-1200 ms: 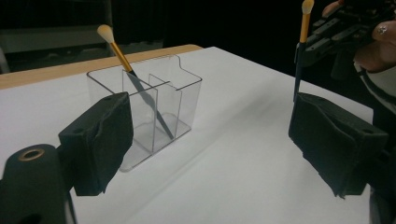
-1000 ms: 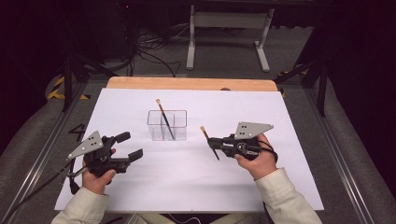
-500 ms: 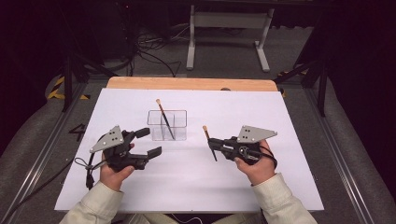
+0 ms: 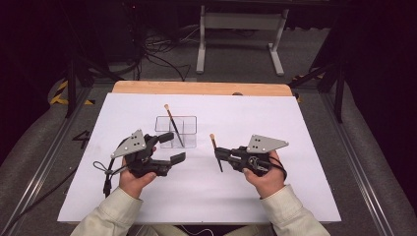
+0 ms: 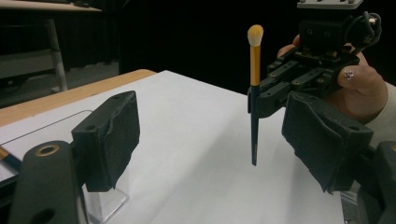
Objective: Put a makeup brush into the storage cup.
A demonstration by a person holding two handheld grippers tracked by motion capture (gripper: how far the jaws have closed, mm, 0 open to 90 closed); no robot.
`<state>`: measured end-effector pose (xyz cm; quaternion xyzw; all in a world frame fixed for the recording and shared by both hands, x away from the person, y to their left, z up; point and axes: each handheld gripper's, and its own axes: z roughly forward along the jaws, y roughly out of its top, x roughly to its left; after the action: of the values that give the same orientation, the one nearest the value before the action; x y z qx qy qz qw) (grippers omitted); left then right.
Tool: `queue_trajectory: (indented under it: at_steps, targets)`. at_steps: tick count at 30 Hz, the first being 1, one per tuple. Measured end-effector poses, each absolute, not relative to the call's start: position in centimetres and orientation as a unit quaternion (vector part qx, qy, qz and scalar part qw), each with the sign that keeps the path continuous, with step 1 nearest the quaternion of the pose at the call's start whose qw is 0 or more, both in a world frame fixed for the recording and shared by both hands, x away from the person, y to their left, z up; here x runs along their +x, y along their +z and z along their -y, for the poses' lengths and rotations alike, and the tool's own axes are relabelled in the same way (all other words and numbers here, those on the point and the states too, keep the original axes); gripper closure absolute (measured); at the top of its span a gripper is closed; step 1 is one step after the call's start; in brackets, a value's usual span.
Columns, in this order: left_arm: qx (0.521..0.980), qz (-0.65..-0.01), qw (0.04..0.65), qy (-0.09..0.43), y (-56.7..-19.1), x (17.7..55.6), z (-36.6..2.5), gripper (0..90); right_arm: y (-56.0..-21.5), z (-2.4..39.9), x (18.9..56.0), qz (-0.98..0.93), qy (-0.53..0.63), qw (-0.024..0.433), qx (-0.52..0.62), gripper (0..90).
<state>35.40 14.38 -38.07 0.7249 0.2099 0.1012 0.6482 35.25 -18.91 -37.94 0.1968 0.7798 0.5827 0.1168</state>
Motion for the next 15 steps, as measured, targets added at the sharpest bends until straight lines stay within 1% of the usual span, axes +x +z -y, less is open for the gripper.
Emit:
queue_trajectory:
  at_steps: [15]
  targets:
    - [0.727, -0.189, 0.654, 0.087, -37.7, 35.3, -12.3, 22.6, -38.5, 17.6, 34.7, -0.764, 0.607, 0.120, 0.181, 84.3]
